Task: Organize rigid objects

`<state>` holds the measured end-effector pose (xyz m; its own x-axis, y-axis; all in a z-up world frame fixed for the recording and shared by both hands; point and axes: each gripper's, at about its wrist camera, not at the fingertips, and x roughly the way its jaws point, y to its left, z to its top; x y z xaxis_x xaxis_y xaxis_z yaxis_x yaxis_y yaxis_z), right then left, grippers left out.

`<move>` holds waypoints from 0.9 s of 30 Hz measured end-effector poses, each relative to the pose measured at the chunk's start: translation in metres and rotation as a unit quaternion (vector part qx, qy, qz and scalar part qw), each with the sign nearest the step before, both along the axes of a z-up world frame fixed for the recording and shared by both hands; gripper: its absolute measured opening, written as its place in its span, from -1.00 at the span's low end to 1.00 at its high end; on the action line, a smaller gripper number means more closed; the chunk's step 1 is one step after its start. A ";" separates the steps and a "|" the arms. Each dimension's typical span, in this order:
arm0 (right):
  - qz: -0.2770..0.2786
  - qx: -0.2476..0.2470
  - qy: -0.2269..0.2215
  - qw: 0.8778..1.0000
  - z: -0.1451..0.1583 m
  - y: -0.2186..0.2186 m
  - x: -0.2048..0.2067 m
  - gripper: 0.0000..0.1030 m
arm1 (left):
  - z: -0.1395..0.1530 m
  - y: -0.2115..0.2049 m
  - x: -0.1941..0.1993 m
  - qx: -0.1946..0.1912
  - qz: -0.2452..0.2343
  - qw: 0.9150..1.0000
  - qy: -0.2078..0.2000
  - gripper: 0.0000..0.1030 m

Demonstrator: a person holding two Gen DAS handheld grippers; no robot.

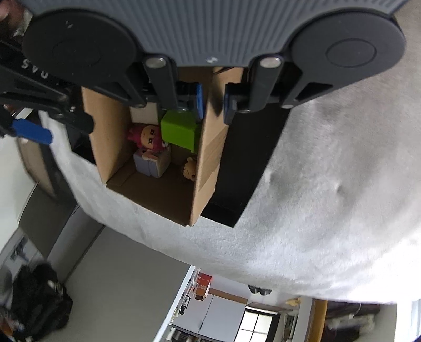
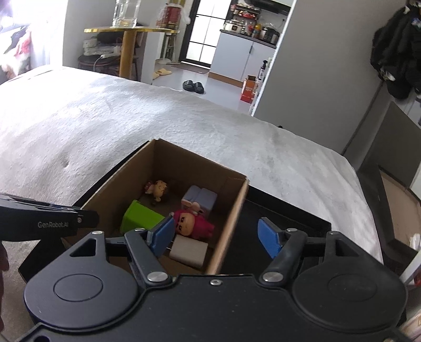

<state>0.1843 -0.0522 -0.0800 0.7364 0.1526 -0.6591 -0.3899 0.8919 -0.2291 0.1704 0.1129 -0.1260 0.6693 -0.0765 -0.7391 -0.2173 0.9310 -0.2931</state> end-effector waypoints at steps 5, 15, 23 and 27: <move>-0.020 0.028 0.004 0.999 0.004 -0.016 -0.008 0.48 | 0.020 -0.009 -0.007 0.037 -0.003 0.999 -0.014 -0.71; -0.061 0.086 0.007 0.994 0.023 -0.057 -0.027 0.91 | 0.061 -0.027 -0.025 0.061 -0.007 0.998 -0.015 0.15; -0.074 0.118 0.001 0.990 0.042 -0.086 -0.040 1.00 | 0.098 -0.049 -0.041 0.074 -0.023 0.996 -0.033 0.64; -0.082 0.144 0.009 0.986 0.045 -0.103 -0.045 1.00 | 0.110 -0.058 -0.051 0.081 -0.032 0.995 -0.038 0.71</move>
